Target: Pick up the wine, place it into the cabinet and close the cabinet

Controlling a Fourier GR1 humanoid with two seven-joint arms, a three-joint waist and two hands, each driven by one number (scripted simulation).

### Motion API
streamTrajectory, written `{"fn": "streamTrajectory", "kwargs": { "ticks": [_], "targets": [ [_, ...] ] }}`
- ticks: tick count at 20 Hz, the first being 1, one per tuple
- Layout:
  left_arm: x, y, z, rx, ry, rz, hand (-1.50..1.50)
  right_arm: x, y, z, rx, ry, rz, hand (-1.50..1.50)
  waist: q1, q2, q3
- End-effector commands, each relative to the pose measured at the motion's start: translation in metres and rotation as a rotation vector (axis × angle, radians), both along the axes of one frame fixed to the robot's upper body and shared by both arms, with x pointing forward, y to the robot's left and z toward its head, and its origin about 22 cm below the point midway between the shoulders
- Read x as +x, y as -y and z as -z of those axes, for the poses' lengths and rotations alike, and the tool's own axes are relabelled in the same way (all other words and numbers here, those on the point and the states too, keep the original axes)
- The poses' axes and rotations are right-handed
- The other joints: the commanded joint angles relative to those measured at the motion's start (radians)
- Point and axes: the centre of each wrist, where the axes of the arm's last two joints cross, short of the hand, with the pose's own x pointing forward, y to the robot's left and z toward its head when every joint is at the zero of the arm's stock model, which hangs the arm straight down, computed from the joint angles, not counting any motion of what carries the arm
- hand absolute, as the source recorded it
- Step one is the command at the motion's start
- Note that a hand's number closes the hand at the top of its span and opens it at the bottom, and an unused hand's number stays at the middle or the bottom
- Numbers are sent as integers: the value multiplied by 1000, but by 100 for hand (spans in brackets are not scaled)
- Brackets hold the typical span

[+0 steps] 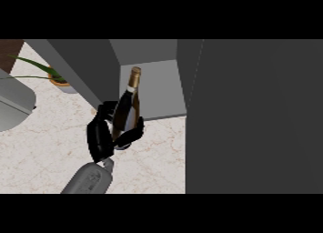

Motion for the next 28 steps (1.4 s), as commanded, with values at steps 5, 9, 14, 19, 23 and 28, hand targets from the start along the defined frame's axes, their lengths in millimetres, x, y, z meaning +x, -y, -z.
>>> {"fn": "streamTrajectory", "kwargs": {
  "ticks": [5, 9, 14, 19, 23, 28],
  "targets": [
    [57, 43, -39, 39, -66, 128, 150, -4, 0, -6, 38, 3, -17, -150, -39, 27, -15],
    [61, 37, -32, 95, -76, 61, 150, -3, 3, -5, 17, 10, -35, -150, -41, 29, -13],
    [72, 42, -40, 142, -77, 50, -150, -2, 9, -6, 17, 18, -8, -150, -24, 27, -14],
    [86, 54, -42, 190, -176, 41, -150, -3, 10, -4, 22, 7, 3, -150, -21, 28, -15],
    [113, 66, -65, 228, -196, 59, -150, -7, 9, -11, 19, 5, 4, -150, -4, 31, -19],
    [120, 69, -64, 181, -171, 39, -150, -6, 9, -9, 30, 6, -19, -150, -15, 41, -21]
  ]
}}
